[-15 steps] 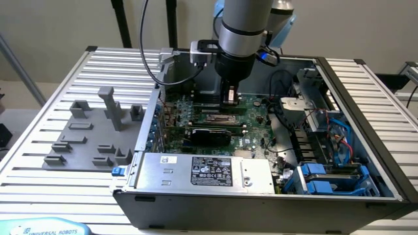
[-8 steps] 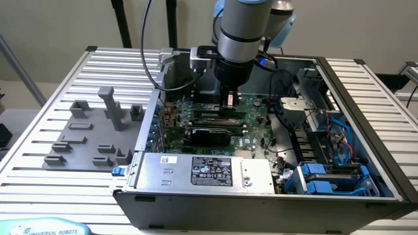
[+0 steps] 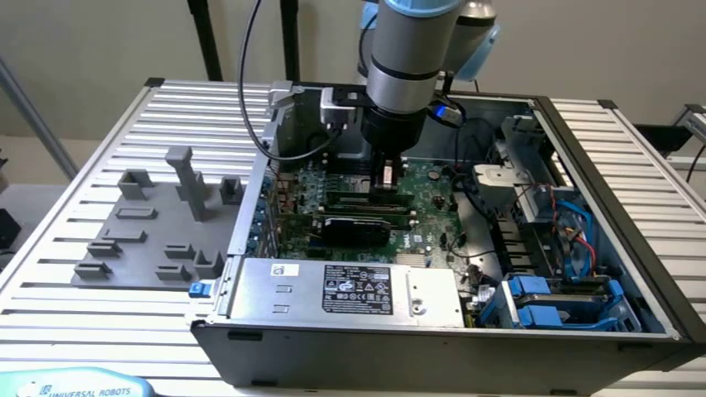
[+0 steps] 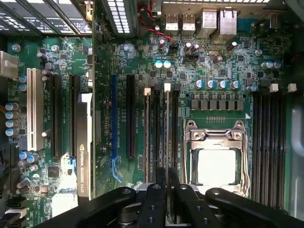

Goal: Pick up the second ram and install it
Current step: 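Insert the second ram into the second slot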

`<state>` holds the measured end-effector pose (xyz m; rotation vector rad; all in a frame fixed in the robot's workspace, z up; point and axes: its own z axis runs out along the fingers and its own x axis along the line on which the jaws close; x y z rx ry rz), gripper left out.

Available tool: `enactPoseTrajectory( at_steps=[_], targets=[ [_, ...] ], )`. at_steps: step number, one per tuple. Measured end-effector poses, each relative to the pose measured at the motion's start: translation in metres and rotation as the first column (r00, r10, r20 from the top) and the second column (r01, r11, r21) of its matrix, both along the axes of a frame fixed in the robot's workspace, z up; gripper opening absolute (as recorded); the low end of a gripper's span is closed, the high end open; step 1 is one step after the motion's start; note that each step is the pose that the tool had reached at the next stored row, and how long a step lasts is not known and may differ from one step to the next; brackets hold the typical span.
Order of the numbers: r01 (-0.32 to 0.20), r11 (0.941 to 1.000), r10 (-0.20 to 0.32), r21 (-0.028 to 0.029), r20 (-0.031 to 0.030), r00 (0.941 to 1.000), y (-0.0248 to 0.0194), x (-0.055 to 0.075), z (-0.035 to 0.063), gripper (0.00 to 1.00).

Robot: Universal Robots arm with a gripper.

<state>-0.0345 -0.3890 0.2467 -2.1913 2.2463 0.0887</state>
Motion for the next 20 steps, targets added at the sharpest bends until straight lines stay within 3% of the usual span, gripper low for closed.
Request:
enactPoseTrajectory(
  at_steps=[20],
  targets=[
    [0.0,1.0,0.0,0.0,0.0,1.0,0.0008,0.0,-0.0101,0.13]
  ],
)
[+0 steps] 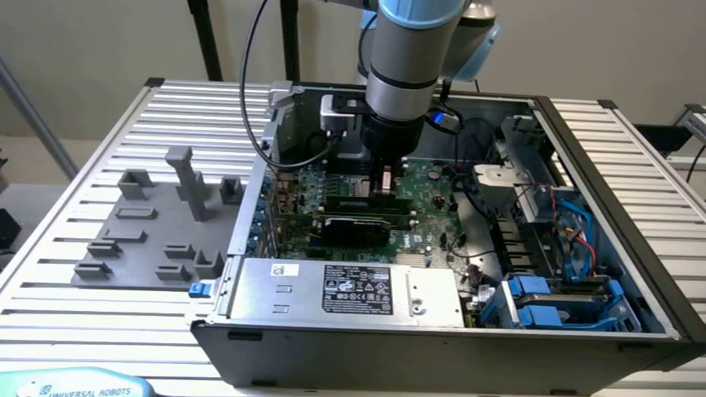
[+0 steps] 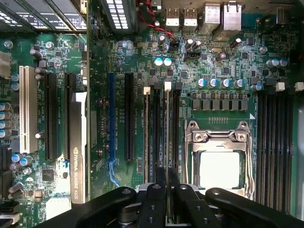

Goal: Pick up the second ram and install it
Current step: 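Insert the second ram into the second slot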

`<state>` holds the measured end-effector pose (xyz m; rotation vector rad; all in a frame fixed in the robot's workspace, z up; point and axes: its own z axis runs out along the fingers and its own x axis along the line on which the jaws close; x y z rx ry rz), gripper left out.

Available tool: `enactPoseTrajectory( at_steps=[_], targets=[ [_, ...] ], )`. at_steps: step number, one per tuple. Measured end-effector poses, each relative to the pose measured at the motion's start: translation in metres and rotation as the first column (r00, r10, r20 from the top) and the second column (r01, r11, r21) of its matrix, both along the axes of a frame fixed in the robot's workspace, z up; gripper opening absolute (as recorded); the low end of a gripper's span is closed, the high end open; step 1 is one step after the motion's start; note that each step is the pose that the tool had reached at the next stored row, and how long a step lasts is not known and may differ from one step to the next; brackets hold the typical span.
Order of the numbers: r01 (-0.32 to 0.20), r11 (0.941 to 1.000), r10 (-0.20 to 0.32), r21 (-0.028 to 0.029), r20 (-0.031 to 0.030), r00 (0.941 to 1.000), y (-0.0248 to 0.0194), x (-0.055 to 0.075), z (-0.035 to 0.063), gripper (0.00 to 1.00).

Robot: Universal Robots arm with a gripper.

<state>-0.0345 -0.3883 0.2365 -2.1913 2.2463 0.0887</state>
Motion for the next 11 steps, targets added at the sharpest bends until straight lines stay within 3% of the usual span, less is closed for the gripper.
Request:
enactPoseTrajectory(
  at_steps=[11],
  targets=[
    [0.0,1.0,0.0,0.0002,0.0001,1.0,0.0006,0.0,-0.0018,0.13]
  ],
)
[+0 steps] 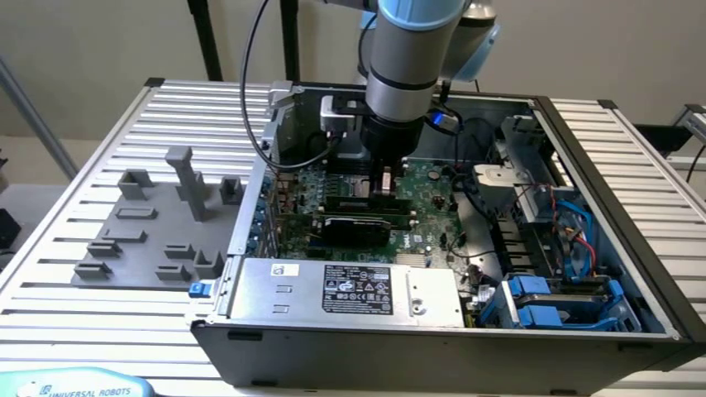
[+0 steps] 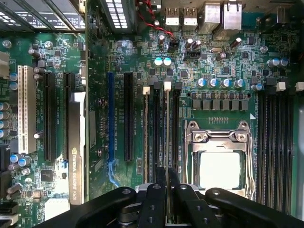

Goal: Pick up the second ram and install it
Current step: 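Insert the second ram into the second slot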

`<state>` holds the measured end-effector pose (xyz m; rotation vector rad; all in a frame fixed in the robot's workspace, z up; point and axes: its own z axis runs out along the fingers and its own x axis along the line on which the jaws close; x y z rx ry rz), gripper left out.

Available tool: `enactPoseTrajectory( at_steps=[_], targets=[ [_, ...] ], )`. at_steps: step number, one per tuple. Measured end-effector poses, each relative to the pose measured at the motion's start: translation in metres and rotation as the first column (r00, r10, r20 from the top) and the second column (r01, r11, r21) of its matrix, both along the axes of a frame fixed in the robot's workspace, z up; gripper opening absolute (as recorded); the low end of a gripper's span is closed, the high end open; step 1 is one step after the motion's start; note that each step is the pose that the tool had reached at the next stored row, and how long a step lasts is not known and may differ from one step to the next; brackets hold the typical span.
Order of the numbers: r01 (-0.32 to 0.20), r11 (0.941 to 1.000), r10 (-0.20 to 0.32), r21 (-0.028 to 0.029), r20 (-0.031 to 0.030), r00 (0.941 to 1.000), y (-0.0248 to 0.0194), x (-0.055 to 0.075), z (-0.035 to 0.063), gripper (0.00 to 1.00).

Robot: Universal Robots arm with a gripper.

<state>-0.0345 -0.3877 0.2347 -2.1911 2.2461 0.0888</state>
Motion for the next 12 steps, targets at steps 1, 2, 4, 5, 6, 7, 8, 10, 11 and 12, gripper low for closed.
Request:
enactPoseTrajectory(
  at_steps=[1,2,4,5,6,7,8,10,11,12],
  targets=[
    [0.0,1.0,0.0,0.0001,0.0001,1.0,0.0002,0.0,-0.0003,0.13],
    [0.0,1.0,0.0,0.0001,0.0,1.0,0.0004,0.0,-0.0005,0.13],
    [0.0,1.0,0.0,0.0001,0.0001,1.0,0.0008,0.0,-0.001,0.13],
    [0.0,1.0,0.0,0.0001,0.0001,1.0,0.001,0.0,-0.0013,0.13],
    [0.0,1.0,0.0,0.0001,0.0,1.0,0.0013,0.0,-0.0016,0.13],
    [0.0,1.0,0.0,-0.0001,-0.0001,1.0,0.0014,0.0,-0.0019,0.13],
    [0.0,1.0,0.0,0.0,-0.0001,1.0,0.0016,0.0,-0.0023,0.13],
    [0.0,1.0,0.0,0.0,-0.0006,1.0,0.0017,0.0,-0.003,0.13],
    [0.0,1.0,0.0,-0.0001,-0.001,1.0,0.0017,-0.0001,-0.0032,0.13],
    [0.001,1.0,-0.001,-0.0001,-0.0012,1.0,0.0017,-0.0001,-0.0035,0.13]
  ],
)
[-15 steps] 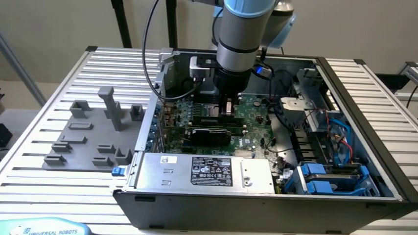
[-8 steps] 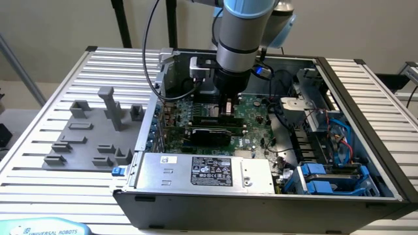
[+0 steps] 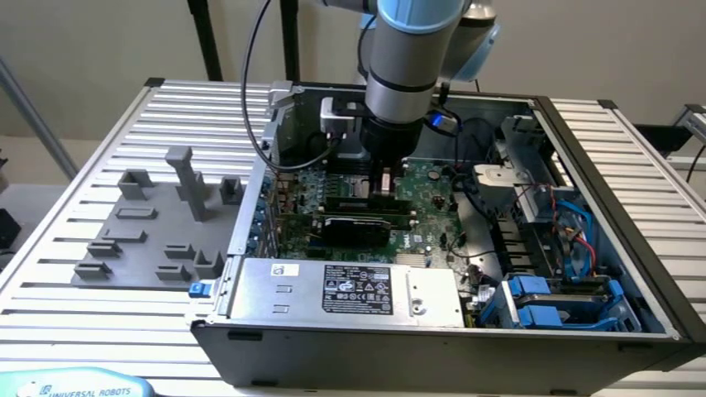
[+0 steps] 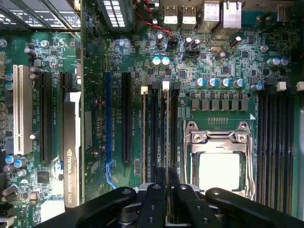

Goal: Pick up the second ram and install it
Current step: 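Insert the second ram into the second slot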

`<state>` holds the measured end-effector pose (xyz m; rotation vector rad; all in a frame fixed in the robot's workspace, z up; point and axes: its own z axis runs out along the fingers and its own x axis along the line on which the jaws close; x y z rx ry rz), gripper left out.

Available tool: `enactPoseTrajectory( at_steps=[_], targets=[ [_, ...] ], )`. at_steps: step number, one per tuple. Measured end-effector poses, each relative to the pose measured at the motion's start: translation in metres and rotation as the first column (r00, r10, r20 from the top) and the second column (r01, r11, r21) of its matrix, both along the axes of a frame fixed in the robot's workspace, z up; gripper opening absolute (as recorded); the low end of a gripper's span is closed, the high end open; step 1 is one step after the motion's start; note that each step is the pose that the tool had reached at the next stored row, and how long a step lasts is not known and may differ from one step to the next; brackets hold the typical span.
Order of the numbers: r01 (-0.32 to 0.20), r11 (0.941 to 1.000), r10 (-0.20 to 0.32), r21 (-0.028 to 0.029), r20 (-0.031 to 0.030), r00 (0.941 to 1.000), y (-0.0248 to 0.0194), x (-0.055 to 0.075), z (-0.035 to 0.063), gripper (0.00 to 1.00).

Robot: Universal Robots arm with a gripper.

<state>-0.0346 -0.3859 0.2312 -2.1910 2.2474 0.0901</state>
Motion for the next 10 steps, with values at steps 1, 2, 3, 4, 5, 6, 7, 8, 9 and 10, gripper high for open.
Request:
enactPoseTrajectory(
  at_steps=[1,2,3,4,5,6,7,8,9,10],
  targets=[
    [0.0,1.0,0.0,0.0002,-0.0001,1.0,0.0001,0.0,-0.0004,0.13],
    [0.0,1.0,0.0,0.0003,-0.0004,1.0,0.0002,0.0,-0.0008,0.13],
    [0.0,1.0,0.0,0.0002,-0.0007,1.0,0.0002,0.0,-0.0011,0.13],
    [0.0,1.0,0.0,0.0001,-0.001,1.0,0.0003,0.0,-0.0014,0.13],
    [0.0,1.0,0.0,0.0,-0.0015,1.0,0.0004,0.0,-0.0017,0.13],
    [0.001,1.0,-0.001,0.0,-0.0019,1.0,0.0004,0.0,-0.002,0.13],
    [0.001,1.0,-0.001,0.0,-0.0022,1.0,0.0005,0.0,-0.0022,0.13],
    [0.001,1.0,-0.001,0.0,-0.0026,1.0,0.0005,0.0,-0.0024,0.13],
    [0.001,1.0,-0.001,0.0001,-0.0031,1.0,0.0005,0.0,-0.0026,0.13],
    [0.001,1.0,-0.001,0.0001,-0.0035,1.0,0.0006,0.0,-0.0028,0.13]
  ],
)
